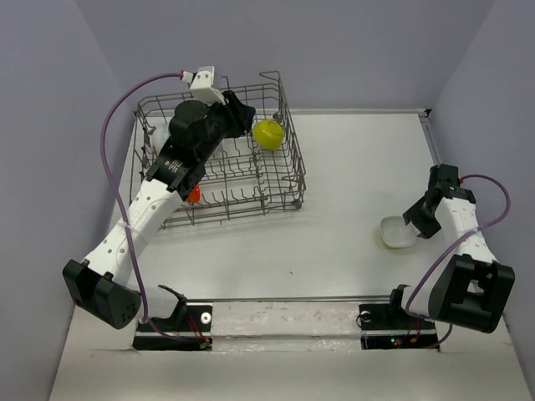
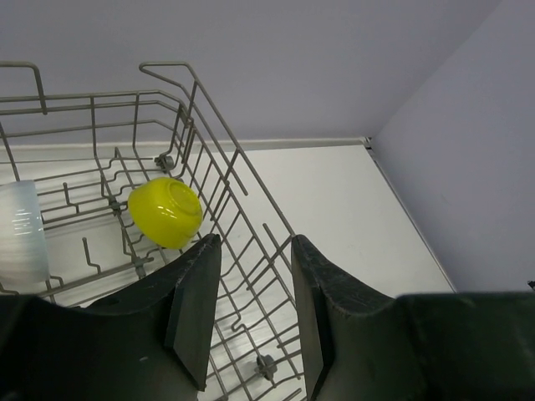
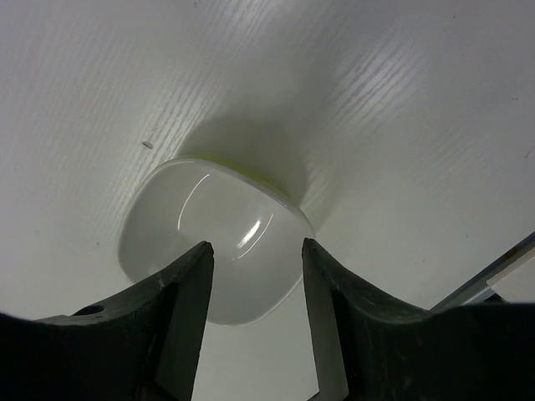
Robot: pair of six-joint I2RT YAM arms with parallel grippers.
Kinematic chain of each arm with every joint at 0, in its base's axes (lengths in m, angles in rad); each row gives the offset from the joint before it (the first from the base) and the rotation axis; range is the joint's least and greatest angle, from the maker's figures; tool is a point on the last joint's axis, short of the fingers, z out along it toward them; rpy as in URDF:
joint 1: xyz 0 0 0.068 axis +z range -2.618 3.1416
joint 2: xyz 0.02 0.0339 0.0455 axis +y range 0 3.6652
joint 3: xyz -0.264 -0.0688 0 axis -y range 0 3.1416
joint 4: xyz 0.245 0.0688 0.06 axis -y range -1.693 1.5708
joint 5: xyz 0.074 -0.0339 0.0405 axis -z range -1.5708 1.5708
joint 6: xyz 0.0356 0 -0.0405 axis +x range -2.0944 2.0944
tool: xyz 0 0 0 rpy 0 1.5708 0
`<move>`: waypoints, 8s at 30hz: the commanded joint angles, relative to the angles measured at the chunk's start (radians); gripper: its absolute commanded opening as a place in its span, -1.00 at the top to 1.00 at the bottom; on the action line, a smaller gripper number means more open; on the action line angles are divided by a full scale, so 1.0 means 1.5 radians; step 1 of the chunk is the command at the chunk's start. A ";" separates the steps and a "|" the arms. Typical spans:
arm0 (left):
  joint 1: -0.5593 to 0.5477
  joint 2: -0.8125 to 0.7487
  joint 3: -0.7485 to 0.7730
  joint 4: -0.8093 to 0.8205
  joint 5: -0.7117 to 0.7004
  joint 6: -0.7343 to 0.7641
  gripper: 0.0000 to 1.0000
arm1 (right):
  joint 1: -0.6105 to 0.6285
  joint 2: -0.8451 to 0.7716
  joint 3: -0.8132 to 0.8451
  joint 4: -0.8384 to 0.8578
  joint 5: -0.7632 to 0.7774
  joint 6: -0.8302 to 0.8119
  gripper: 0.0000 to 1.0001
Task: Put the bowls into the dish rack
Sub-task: Move the bowl to the center of the board, then pick up the bowl from the center of the board.
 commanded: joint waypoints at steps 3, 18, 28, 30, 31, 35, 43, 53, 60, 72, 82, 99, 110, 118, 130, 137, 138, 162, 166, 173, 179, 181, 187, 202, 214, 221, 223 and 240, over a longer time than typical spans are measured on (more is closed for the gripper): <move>0.005 -0.005 -0.009 0.044 0.002 0.007 0.03 | -0.028 0.020 -0.002 -0.001 -0.046 0.017 -0.06; 0.019 0.006 -0.013 0.051 0.028 0.005 0.02 | -0.034 0.064 -0.009 -0.026 -0.066 0.023 0.07; 0.022 0.005 -0.009 0.051 0.036 0.005 0.02 | -0.034 0.087 -0.015 -0.010 -0.093 0.019 0.12; 0.022 0.006 -0.009 0.050 0.034 0.004 0.02 | -0.034 0.094 -0.016 -0.004 -0.098 0.018 0.13; 0.022 0.007 -0.010 0.051 0.034 0.005 0.02 | -0.034 0.097 -0.017 -0.003 -0.100 0.017 0.14; 0.022 0.010 -0.007 0.051 0.036 0.003 0.02 | -0.034 0.104 -0.020 0.005 -0.108 0.016 0.16; 0.022 0.012 -0.007 0.052 0.045 0.001 0.02 | -0.034 0.123 -0.027 0.029 -0.118 0.016 0.24; 0.022 0.014 -0.007 0.051 0.050 -0.003 0.03 | -0.034 0.135 -0.038 0.058 -0.133 0.013 0.50; 0.022 0.020 -0.002 0.049 0.050 -0.002 0.02 | -0.034 0.131 -0.016 0.058 -0.139 0.009 0.49; 0.022 0.022 -0.002 0.047 0.050 -0.002 0.03 | -0.034 0.157 0.044 0.082 -0.193 0.027 0.45; 0.021 0.021 -0.001 0.044 0.048 0.000 0.03 | -0.034 0.223 0.067 0.121 -0.217 0.033 0.45; 0.016 0.036 0.006 0.041 0.049 0.002 0.03 | -0.027 0.270 0.120 0.190 -0.293 0.039 0.46; 0.014 0.035 0.006 0.035 0.045 0.006 0.03 | 0.049 0.329 0.179 0.200 -0.283 0.064 0.46; 0.012 0.035 0.007 0.033 0.044 0.007 0.03 | 0.056 0.309 0.229 0.165 -0.264 0.055 0.46; -0.002 0.036 0.019 0.016 0.036 0.018 0.02 | 0.056 0.167 0.247 0.061 -0.123 0.044 0.39; -0.055 0.056 0.046 -0.002 0.019 0.043 0.03 | 0.016 0.113 0.168 0.057 -0.076 0.027 0.38; -0.066 0.058 0.049 -0.002 0.014 0.048 0.03 | 0.016 0.107 0.161 0.058 -0.069 0.025 0.38; -0.220 0.112 0.127 -0.042 -0.048 0.085 0.03 | -0.012 0.158 0.098 0.148 -0.059 0.029 0.35; -0.279 0.155 0.162 -0.052 -0.070 0.108 0.03 | -0.012 0.153 0.106 0.148 -0.071 0.036 0.35; -0.362 0.250 0.229 -0.059 -0.077 0.169 -0.02 | -0.012 0.095 0.164 0.100 -0.097 0.027 0.33; -0.404 0.355 0.293 -0.065 -0.053 0.214 -0.03 | -0.012 0.027 0.264 0.043 -0.071 0.031 0.32; -0.413 0.379 0.307 -0.059 -0.042 0.227 -0.03 | -0.012 0.019 0.293 0.023 -0.075 0.033 0.31; -0.436 0.462 0.345 -0.039 0.002 0.324 -0.03 | -0.012 -0.004 0.354 0.001 -0.112 0.041 0.30; -0.466 0.640 0.445 -0.043 0.088 0.453 -0.15 | -0.012 -0.013 0.416 -0.026 -0.144 0.046 0.28; -0.459 0.730 0.492 -0.026 0.048 0.520 -0.16 | -0.012 -0.024 0.458 -0.033 -0.144 0.050 0.27; -0.450 0.763 0.526 -0.018 0.012 0.530 -0.16 | -0.012 -0.020 0.457 -0.032 -0.168 0.050 0.27; -0.450 0.766 0.526 -0.015 0.012 0.535 -0.17 | -0.012 -0.019 0.456 -0.031 -0.171 0.050 0.27; -0.450 0.788 0.549 -0.047 0.017 0.563 -0.20 | -0.012 -0.017 0.453 -0.028 -0.174 0.049 0.26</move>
